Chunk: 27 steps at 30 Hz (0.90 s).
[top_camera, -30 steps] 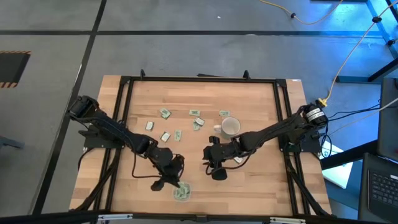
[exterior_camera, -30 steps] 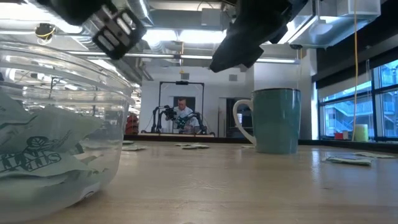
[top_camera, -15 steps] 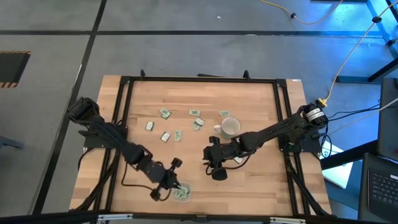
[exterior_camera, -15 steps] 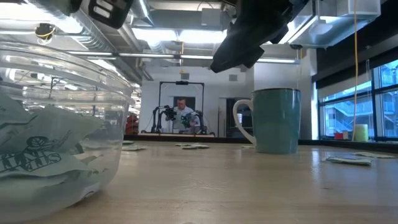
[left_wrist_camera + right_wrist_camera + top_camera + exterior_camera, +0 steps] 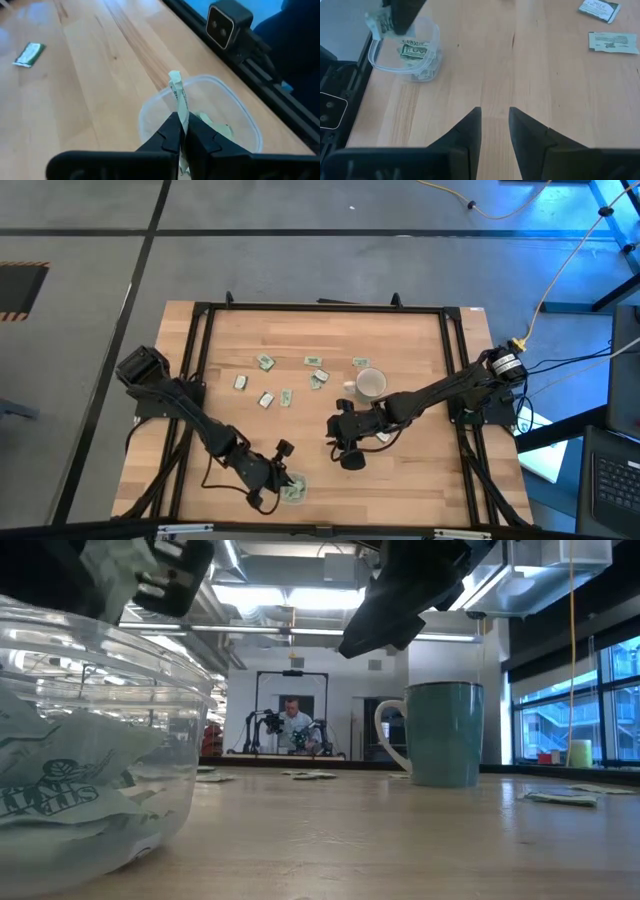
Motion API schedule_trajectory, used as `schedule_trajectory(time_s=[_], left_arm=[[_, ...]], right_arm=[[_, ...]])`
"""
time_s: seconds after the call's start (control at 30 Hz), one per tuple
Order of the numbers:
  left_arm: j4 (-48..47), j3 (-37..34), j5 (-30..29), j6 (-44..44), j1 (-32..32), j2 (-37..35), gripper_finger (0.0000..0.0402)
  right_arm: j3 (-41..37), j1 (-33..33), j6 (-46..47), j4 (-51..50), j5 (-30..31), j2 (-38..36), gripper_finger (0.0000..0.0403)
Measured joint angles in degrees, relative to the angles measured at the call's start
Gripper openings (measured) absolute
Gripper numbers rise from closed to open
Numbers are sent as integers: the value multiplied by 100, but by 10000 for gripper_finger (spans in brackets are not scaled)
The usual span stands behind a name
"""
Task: Pick and place Stevia / Truvia into bins
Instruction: Put the light green stevia packet into the transparent bin
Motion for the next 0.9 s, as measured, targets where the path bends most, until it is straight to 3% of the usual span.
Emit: schedule_trajectory(time_s=[0.63, 0.9], left_arm=[[-4, -6, 4, -7, 7, 125, 14], [-43, -9, 39, -82, 7, 125, 42]], right_arm=[[0, 1, -4, -7, 0, 0, 102], [-2, 0, -2, -7, 0, 0, 102]])
